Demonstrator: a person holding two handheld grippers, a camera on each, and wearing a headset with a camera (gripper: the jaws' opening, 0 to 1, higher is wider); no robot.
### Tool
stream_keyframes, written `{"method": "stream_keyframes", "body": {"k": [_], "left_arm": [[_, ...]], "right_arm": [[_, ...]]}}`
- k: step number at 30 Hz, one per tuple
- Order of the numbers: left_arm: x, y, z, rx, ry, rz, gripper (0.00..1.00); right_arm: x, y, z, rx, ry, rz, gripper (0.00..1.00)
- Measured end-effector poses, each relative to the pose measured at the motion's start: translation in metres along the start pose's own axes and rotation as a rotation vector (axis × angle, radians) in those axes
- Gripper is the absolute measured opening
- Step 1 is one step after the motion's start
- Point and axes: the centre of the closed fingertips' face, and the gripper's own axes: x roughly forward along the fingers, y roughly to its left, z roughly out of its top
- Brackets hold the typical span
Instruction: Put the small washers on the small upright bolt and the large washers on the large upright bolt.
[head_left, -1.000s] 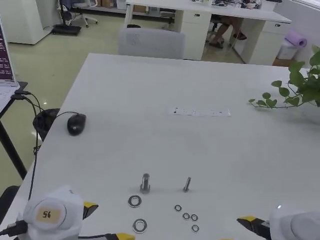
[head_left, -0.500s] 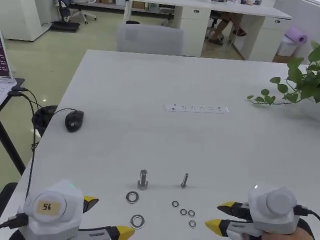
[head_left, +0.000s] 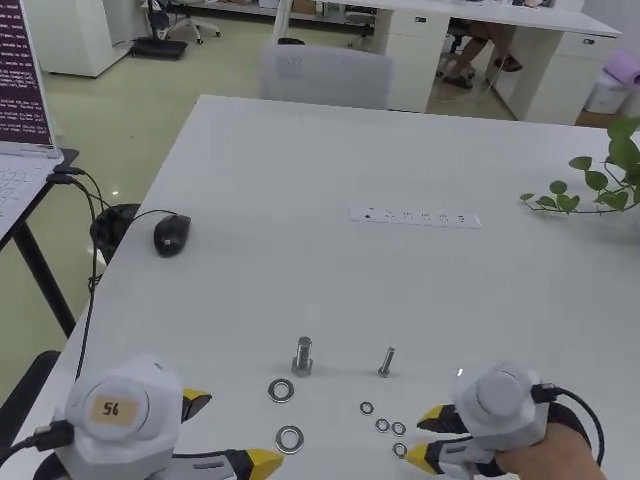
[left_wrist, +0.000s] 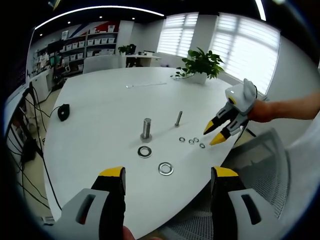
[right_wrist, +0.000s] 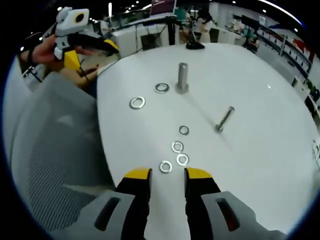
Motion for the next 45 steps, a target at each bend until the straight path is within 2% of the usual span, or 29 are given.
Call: {"method": "stream_keyframes", "body": {"k": [2, 5, 13, 14, 21, 28, 35, 37, 45], "left_arm": [[0.001, 0.0, 0.001, 0.009, 0.003, 0.001, 0.69], [0.001, 0.0, 0.003, 0.022, 0.004, 0.004, 0.69], [0.0, 0.0, 0.004, 0.025, 0.002, 0.004, 0.69], [0.0, 0.001, 0.004, 0.027, 0.004, 0.004, 0.69], [-0.001, 0.002, 0.002, 0.026, 0.006, 0.004, 0.69], [0.0, -0.001, 0.004, 0.032, 0.007, 0.0, 0.69], [-0.001, 0.001, 0.004, 0.029, 0.002, 0.005, 0.69], [-0.002, 0.002, 0.005, 0.03, 0.001, 0.008, 0.69], [-0.001, 0.001, 0.003, 0.03, 0.003, 0.004, 0.69]], "right_arm": [[0.004, 0.003, -0.001, -0.042, 0.026, 0.019, 0.24], [0.01, 0.007, -0.002, -0.061, 0.046, 0.044, 0.2], [0.022, 0.007, -0.009, -0.143, 0.125, 0.062, 0.19], [0.022, 0.006, -0.006, -0.166, 0.113, 0.055, 0.19], [0.023, 0.004, -0.005, -0.193, 0.135, 0.074, 0.16], [0.023, 0.004, -0.006, -0.239, 0.159, 0.066, 0.15], [0.022, 0.003, -0.007, -0.195, 0.147, 0.059, 0.15], [0.02, 0.003, -0.01, -0.237, 0.167, 0.06, 0.15], [0.02, 0.003, -0.011, -0.274, 0.19, 0.089, 0.19]]}}
